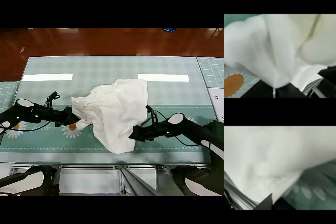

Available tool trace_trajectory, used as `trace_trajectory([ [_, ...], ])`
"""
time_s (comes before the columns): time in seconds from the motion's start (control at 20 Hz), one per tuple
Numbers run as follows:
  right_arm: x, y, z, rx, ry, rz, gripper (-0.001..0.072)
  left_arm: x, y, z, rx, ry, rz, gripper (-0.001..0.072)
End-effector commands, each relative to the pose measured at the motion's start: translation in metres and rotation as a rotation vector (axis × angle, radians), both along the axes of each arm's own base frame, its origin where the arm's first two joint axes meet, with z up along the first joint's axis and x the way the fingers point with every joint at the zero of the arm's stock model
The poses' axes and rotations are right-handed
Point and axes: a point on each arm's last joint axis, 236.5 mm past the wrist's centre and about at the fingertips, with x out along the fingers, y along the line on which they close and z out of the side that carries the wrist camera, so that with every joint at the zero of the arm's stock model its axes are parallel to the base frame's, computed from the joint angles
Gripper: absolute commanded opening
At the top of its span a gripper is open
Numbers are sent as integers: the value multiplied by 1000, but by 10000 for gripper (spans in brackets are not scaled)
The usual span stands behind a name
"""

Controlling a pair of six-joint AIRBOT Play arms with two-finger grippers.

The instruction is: Fold the shirts.

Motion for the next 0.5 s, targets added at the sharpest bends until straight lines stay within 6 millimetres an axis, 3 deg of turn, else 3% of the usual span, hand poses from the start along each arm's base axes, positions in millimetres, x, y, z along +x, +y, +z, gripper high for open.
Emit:
trace_trajectory([
  [0.0, 40, 22, 64, 91, -182, 97, 19, 16, 4, 27, -21, -69, -11, 30],
  [0.05, 66, 17, 97, 88, -274, 92, 19, 29, 12, 49, -26, -127, -6, 30],
  [0.15, 126, -17, 185, 20, -515, 30, 19, 62, 37, 106, -16, -274, 50, 30],
  [0.25, 168, -62, 288, -57, -767, -69, 19, 95, 63, 190, -14, -488, 142, 30],
  [0.35, 169, -91, 379, -109, -960, -96, 19, 101, 66, 300, -45, -752, 184, 30],
  [0.45, 147, -108, 437, -197, -1097, -73, 19, 82, 64, 397, 33, -1040, 184, 30],
])
